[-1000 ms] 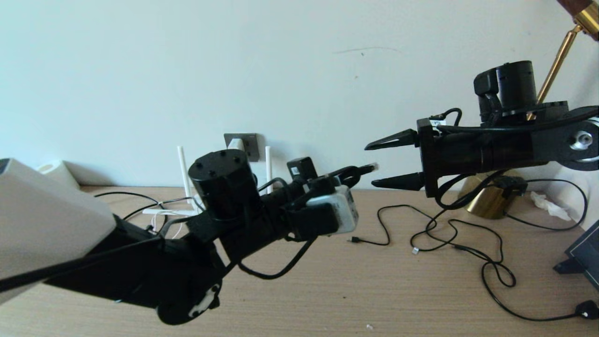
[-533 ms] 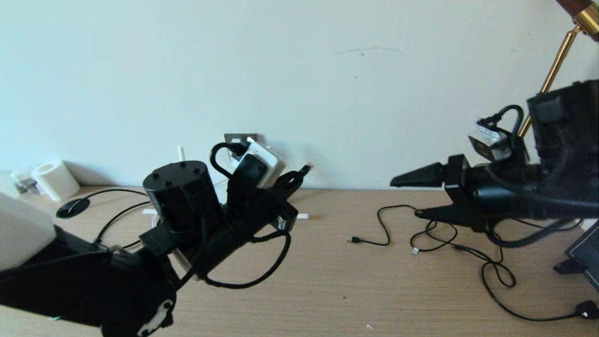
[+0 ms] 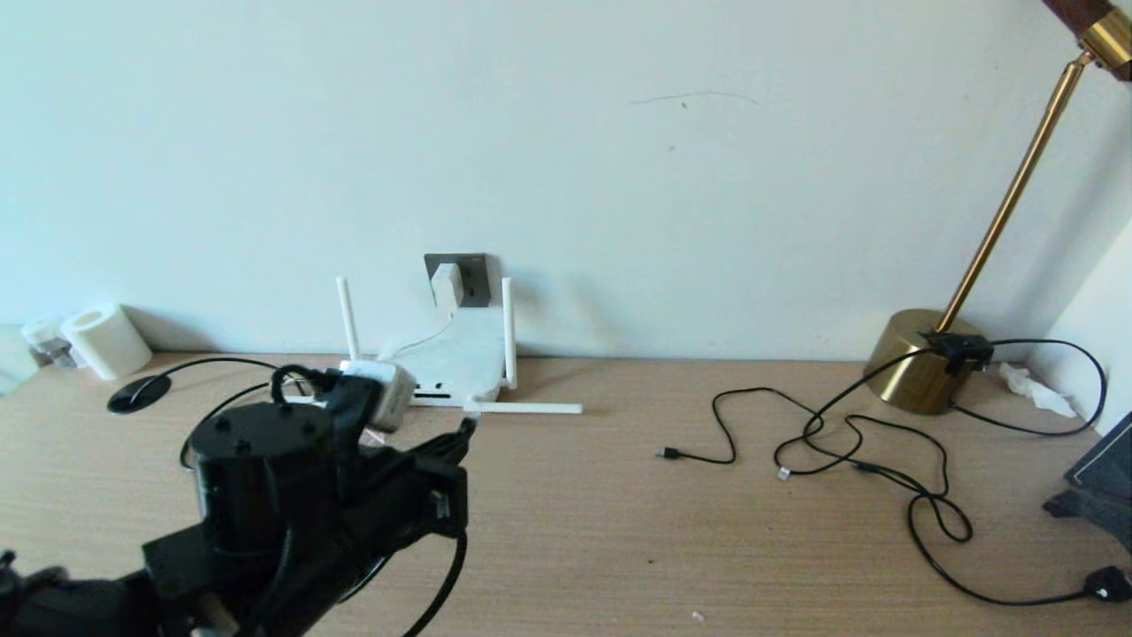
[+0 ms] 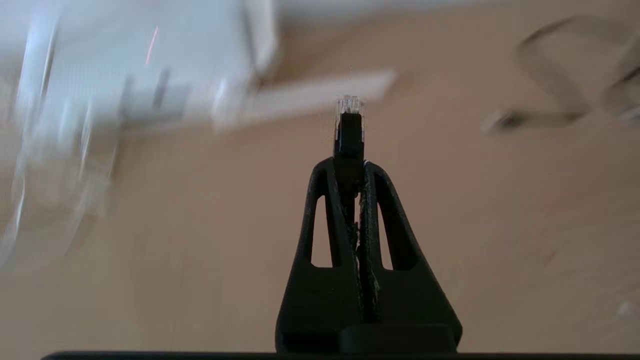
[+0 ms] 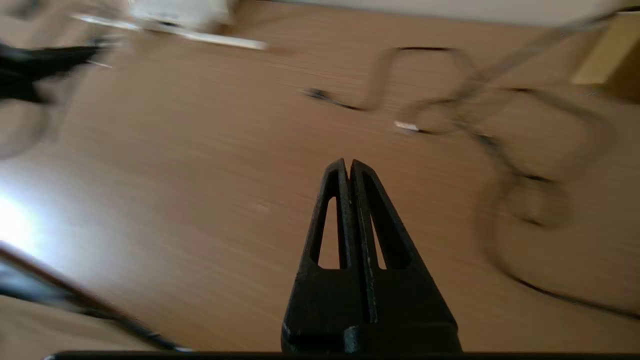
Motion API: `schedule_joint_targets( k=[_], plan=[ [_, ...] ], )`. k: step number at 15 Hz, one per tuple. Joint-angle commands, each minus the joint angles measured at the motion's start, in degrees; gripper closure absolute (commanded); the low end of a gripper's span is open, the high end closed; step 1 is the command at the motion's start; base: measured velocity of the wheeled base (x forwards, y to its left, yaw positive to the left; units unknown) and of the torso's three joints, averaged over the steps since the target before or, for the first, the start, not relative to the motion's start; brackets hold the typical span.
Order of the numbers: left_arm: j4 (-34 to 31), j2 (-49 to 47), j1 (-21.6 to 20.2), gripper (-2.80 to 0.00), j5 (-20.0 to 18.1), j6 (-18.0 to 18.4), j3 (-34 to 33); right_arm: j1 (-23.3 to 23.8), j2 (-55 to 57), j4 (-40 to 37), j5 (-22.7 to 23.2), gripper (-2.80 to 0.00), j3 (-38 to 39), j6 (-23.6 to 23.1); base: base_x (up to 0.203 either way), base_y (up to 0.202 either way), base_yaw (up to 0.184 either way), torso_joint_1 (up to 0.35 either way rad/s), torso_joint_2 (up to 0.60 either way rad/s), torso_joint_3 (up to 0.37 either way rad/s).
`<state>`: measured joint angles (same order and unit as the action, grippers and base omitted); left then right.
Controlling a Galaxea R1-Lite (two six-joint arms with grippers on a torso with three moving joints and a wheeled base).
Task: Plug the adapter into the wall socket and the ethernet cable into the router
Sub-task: Align cable and router interface
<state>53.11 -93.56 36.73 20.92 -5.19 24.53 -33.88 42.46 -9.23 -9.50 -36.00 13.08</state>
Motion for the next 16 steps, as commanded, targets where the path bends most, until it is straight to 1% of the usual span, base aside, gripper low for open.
schedule_joint_targets(
  k=[1, 2, 3, 4, 5, 6, 7, 9, 10, 11, 12, 13, 14, 15, 16],
  plan=[
    [-4.3, 2.4, -0.1, 0.00, 2.7, -3.3, -2.7, 0.5, -14.1, -2.4, -3.5, 0.00, 4.0, -4.6, 0.000, 0.000, 0.000, 0.000, 0.00, 0.000],
    [-6.5, 2.5, -0.1, 0.00, 4.3, -4.2, -3.5, 3.1, -18.4, -3.8, -6.1, 0.00, 6.4, -9.4, 0.000, 0.000, 0.000, 0.000, 0.00, 0.000],
    [-7.2, 2.1, -0.2, 0.00, 5.6, -5.5, -3.2, 7.8, -21.9, -4.6, -7.7, 0.00, 8.1, -13.3, 0.000, 0.000, 0.000, 0.000, 0.00, 0.000],
    [-7.5, 0.9, -0.5, 0.00, 6.5, -6.2, -2.7, 13.4, -24.2, -5.2, -9.4, 0.00, 9.4, -16.7, 0.000, 0.000, 0.000, 0.000, 0.00, 0.000],
    [-7.6, -0.8, -0.8, 0.00, 7.1, -6.4, -2.4, 17.9, -25.5, -5.6, -11.4, 0.00, 10.0, -18.3, 0.000, 0.000, 0.000, 0.000, 0.00, 0.000],
    [-7.5, -2.3, -1.3, 0.00, 8.3, -6.5, -2.1, 21.3, -26.2, -5.8, -12.8, 0.00, 10.3, -18.7, 0.000, 0.000, 0.000, 0.000, 0.00, 0.000],
    [-7.4, -3.9, -2.4, 0.00, 9.4, -6.5, -1.3, 24.1, -26.6, -6.0, -12.8, 0.00, 11.0, -19.1, 0.000, 0.000, 0.000, 0.000, 0.00, 0.000],
    [-7.0, -8.4, -4.9, 0.00, 9.8, -7.7, 1.8, 26.7, -26.8, -5.9, -10.6, 0.00, 15.5, -19.1, 0.000, 0.000, 0.000, 0.000, 0.00, 0.000],
    [-6.9, -10.4, -5.5, 0.00, 9.9, -9.4, 3.2, 28.6, -27.0, -5.2, -10.3, 0.00, 18.5, -19.1, 0.000, 0.000, 0.000, 0.000, 0.00, 0.000],
    [-6.8, -12.4, -6.0, 0.00, 10.0, -11.0, 4.3, 32.8, -28.3, -4.2, -10.0, 0.00, 20.9, -19.8, 0.000, 0.000, 0.000, 0.000, 0.00, 0.000],
    [-6.5, -14.3, -6.3, 0.00, 10.0, -11.5, 5.6, 35.5, -29.0, -3.1, -10.0, 0.00, 24.1, -20.5, 0.000, 0.000, 0.000, 0.000, 0.00, 0.000],
    [-5.8, -16.2, -6.5, 0.00, 10.1, -11.7, 7.2, 36.0, -29.7, 0.1, -10.0, 0.00, 28.4, -20.8, 0.000, 0.000, 0.000, 0.000, 0.00, 0.000],
    [-5.1, -16.8, -7.5, 0.00, 10.0, -11.8, 7.8, 35.5, -31.7, 4.1, -9.3, 0.00, 30.9, -21.1, 0.000, 0.000, 0.000, 0.000, 0.00, 0.000],
    [-4.7, -17.3, -8.9, 0.00, 9.4, -11.6, 8.3, 35.1, -35.6, 5.8, -6.9, 0.00, 31.6, -21.5, 0.000, 0.000, 0.000, 0.000, 0.00, 0.000],
    [-4.6, -18.3, -10.2, 0.00, 8.3, -10.4, 9.7, 34.9, -39.4, 5.8, -3.3, 0.00, 31.8, -21.8, 0.000, 0.000, 0.000, 0.000, 0.00, 0.000]
  ],
)
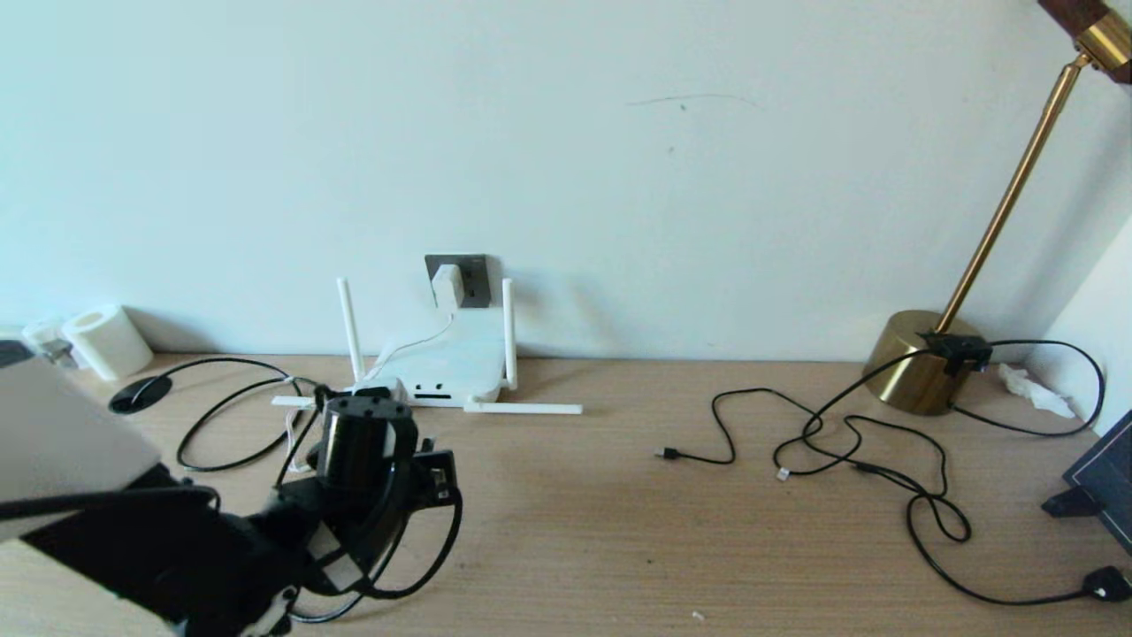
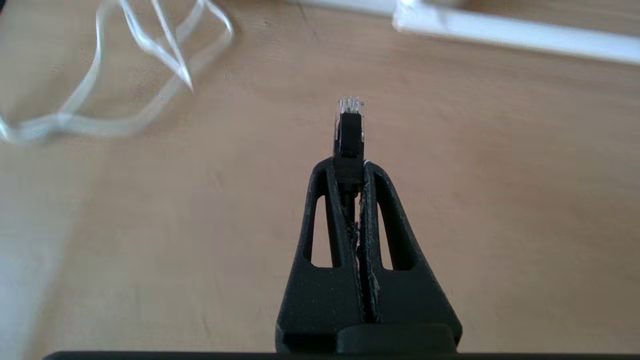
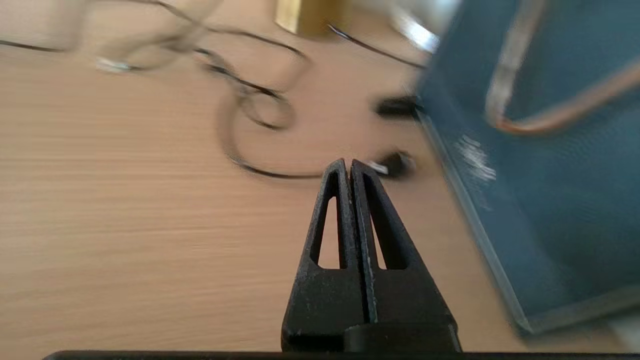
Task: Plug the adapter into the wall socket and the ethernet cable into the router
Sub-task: Align cable and router interface
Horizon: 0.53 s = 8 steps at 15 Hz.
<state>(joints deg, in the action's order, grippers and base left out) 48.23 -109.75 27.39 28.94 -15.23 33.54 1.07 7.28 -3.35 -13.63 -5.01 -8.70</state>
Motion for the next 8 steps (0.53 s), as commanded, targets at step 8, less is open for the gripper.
schedule_joint_targets(
  k=[8],
  plan=[
    [2.0, -7.3, -6.4, 0.00, -4.1, 6.6, 7.0, -0.6, -7.2, 7.9, 12.0, 0.00, 5.1, -3.3, 0.000, 0.000, 0.000, 0.000, 0.00, 0.000]
  ],
)
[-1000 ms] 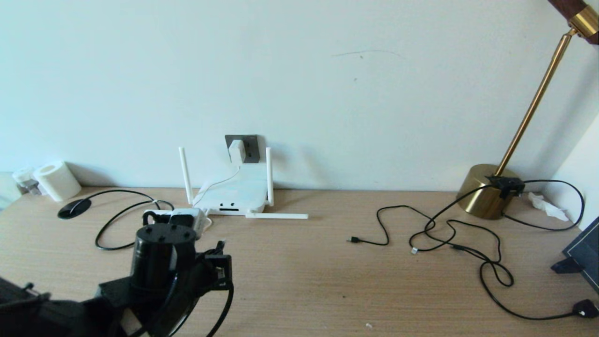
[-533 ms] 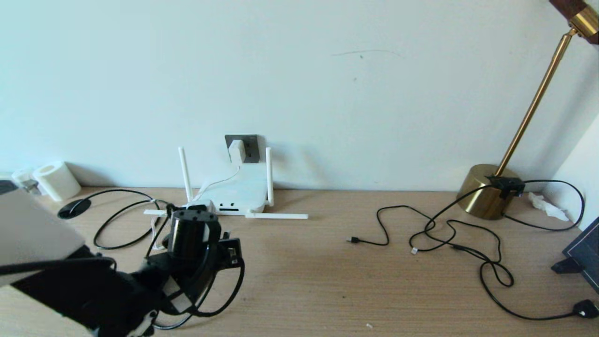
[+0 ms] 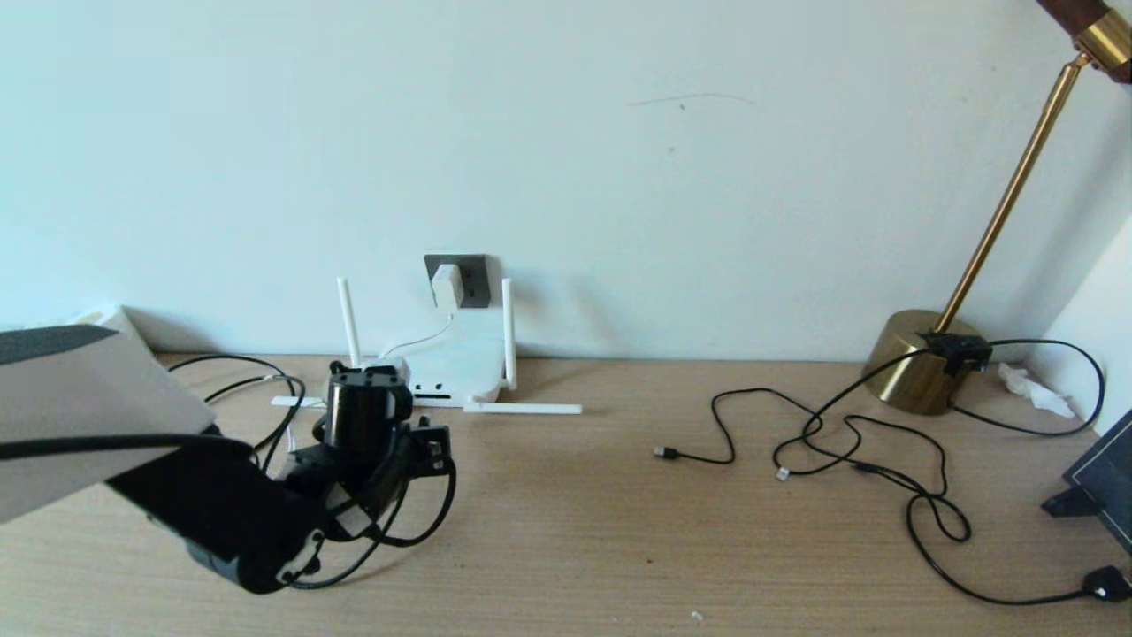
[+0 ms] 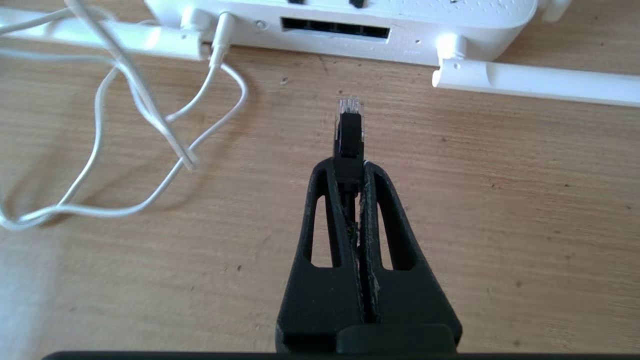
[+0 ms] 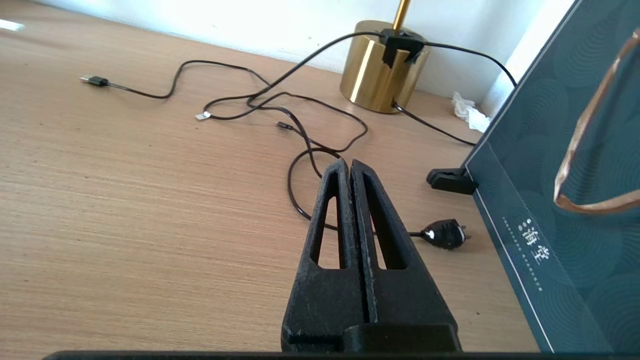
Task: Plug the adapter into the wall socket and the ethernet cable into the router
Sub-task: Align cable and router interface
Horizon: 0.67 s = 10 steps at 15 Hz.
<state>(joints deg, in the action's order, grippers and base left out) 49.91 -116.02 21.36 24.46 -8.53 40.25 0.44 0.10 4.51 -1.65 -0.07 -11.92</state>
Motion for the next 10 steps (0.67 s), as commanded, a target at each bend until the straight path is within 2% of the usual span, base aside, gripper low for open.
schedule_joint_targets(
  k=[1, 10],
  plan=[
    [0.3, -1.3, -0.8, 0.00, -0.4, 0.2, 0.6, 0.0, 0.0, 0.1, 0.0, 0.00, 0.2, 0.0, 0.000, 0.000, 0.000, 0.000, 0.00, 0.000],
    [-0.1, -5.1, -5.2, 0.00, -3.2, 2.6, 6.8, 0.0, 0.0, 0.1, 0.0, 0.00, 0.1, 0.3, 0.000, 0.000, 0.000, 0.000, 0.00, 0.000]
  ],
)
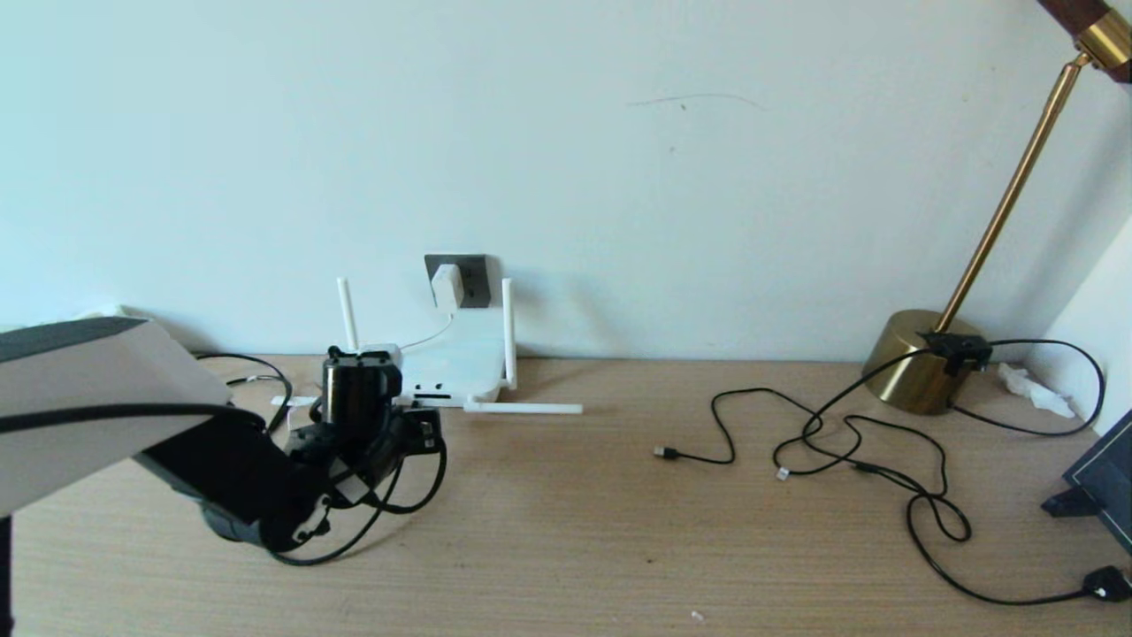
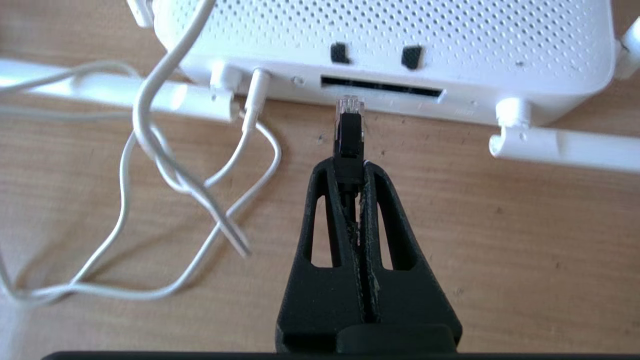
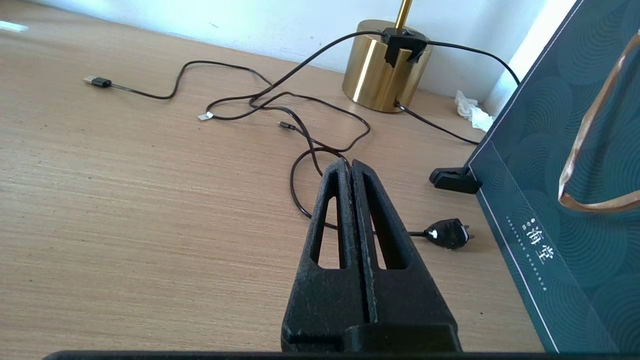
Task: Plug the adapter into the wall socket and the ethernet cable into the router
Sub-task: Align cable and router interface
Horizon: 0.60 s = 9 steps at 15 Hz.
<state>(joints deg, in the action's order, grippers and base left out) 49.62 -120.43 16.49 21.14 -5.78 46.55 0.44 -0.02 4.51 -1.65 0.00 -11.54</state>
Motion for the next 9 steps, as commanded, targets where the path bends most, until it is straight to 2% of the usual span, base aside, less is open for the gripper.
schedule_joint_targets(
  k=[1, 7, 9],
  plan=[
    [0.3, -1.0, -0.5, 0.00, 0.1, 0.1, 1.0, 0.1, 0.1, 0.1, 0.0, 0.00, 0.0, 0.0, 0.000, 0.000, 0.000, 0.000, 0.00, 0.000],
    [0.0, -2.6, -0.5, 0.00, -0.1, 0.2, 3.4, 0.0, 0.1, 0.2, 0.0, 0.00, 0.0, 0.4, 0.000, 0.000, 0.000, 0.000, 0.00, 0.000],
    [0.0, -3.2, -0.5, 0.00, -0.1, 0.3, 4.2, 0.0, 0.1, 0.2, 0.0, 0.00, -0.1, 2.2, 0.000, 0.000, 0.000, 0.000, 0.00, 0.000]
  ],
)
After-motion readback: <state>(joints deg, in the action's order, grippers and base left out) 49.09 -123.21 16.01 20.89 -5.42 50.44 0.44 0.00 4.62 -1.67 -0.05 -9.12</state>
